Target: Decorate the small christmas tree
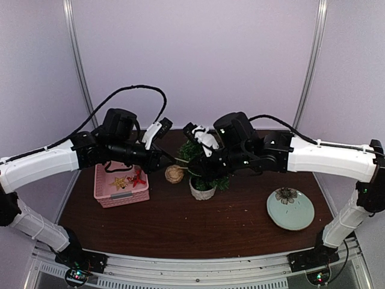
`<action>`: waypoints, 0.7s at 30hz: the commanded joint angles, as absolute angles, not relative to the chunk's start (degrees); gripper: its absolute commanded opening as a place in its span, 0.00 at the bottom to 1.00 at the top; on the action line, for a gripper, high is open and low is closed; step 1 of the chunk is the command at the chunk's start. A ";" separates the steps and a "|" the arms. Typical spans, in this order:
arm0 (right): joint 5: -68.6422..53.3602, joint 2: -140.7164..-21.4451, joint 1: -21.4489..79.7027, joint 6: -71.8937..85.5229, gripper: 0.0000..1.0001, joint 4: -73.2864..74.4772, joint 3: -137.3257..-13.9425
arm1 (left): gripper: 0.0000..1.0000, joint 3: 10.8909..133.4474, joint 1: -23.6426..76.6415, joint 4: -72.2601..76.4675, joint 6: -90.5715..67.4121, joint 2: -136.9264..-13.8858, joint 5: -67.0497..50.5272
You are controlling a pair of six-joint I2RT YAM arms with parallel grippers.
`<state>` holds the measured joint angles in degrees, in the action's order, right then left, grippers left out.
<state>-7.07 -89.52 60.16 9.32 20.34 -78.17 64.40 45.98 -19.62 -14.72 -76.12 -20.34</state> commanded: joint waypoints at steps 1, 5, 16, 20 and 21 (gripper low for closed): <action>-2.27 -90.78 60.71 9.37 0.00 22.98 -81.27 | 0.00 66.17 46.09 -17.39 -15.25 -78.18 -17.65; 1.26 -91.68 60.70 9.36 0.00 23.59 -82.64 | 0.00 67.27 46.14 -17.83 -15.27 -79.66 -15.88; 7.68 -94.94 60.71 9.46 0.00 26.93 -87.77 | 0.00 70.32 46.12 -17.48 -15.65 -82.57 -11.02; 9.85 -95.90 60.73 9.37 0.00 28.46 -88.96 | 0.00 71.56 46.13 -17.65 -16.27 -83.82 -9.33; 10.29 -96.10 60.74 9.30 0.00 28.78 -89.21 | 0.00 71.69 46.14 -17.56 -16.52 -84.07 -8.92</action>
